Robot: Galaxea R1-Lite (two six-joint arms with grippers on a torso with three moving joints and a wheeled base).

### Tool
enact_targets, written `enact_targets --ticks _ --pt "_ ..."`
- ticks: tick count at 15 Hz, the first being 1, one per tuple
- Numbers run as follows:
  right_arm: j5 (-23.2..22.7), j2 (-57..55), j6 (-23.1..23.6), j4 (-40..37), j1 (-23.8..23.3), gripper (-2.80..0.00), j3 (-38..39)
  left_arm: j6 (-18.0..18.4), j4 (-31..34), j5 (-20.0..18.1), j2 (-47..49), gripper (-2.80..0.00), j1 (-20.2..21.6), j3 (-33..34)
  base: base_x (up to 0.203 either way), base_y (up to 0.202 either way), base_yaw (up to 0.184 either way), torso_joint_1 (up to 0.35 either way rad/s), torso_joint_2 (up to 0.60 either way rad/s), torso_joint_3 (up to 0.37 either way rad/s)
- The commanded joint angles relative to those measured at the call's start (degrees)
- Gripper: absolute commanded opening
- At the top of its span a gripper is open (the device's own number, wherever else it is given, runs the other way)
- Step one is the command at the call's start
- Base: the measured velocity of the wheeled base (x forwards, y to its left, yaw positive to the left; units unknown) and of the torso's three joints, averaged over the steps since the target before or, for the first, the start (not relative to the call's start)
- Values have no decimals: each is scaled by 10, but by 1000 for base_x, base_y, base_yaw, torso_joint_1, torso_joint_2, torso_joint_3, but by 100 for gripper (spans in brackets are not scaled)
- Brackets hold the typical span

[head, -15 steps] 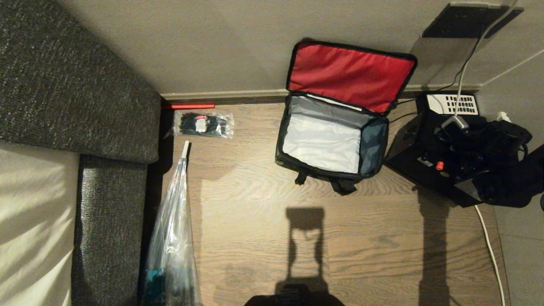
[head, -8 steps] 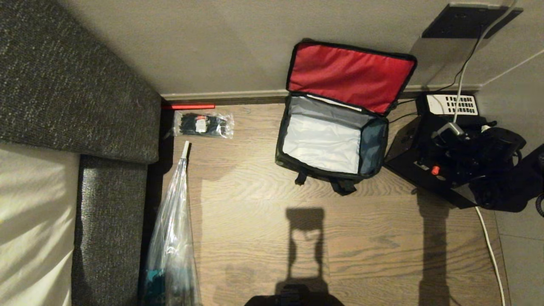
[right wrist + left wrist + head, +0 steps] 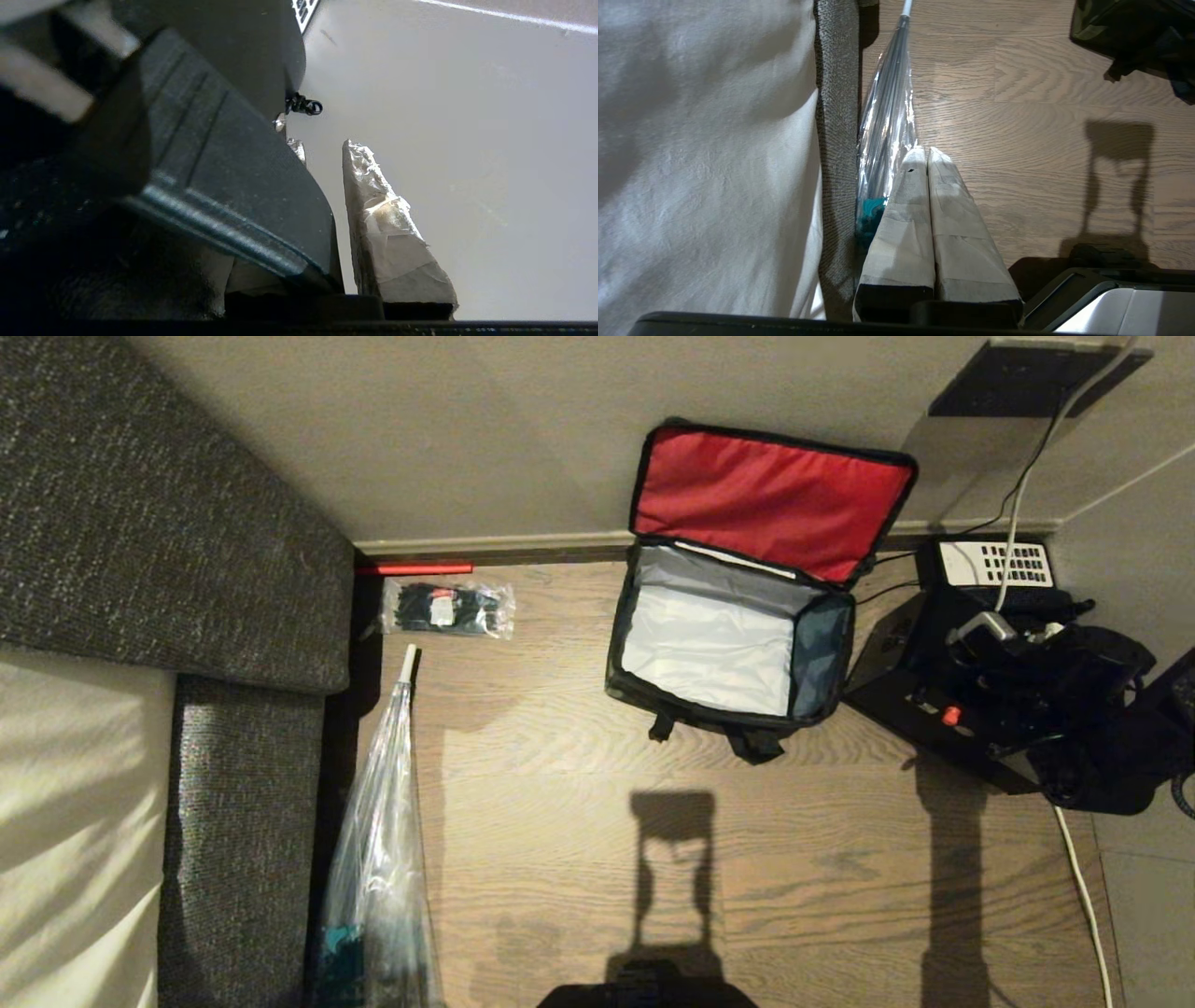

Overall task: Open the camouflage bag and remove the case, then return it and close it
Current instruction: Grip the handle again, then place the black box back

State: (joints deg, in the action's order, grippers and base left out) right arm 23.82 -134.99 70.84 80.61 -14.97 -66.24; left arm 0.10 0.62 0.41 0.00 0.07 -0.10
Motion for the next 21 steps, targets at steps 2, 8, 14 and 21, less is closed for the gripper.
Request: enact_targets --ticks 2,8,14,21 --pt "1 70 23 17 0 -280 43 0 0 0 -1 -280 0 0 0 0 0 0 0 0" --pt "3 196 51 24 1 -280 117 0 0 0 -1 -280 0 0 0 0 0 0 0 0" --pt "1 297 64 17 3 -280 162 0 0 0 -1 -280 0 0 0 0 0 0 0 0" --pt "4 453 88 -60 59 -280 239 0 0 0 -1 -280 0 0 0 0 0 0 0 0"
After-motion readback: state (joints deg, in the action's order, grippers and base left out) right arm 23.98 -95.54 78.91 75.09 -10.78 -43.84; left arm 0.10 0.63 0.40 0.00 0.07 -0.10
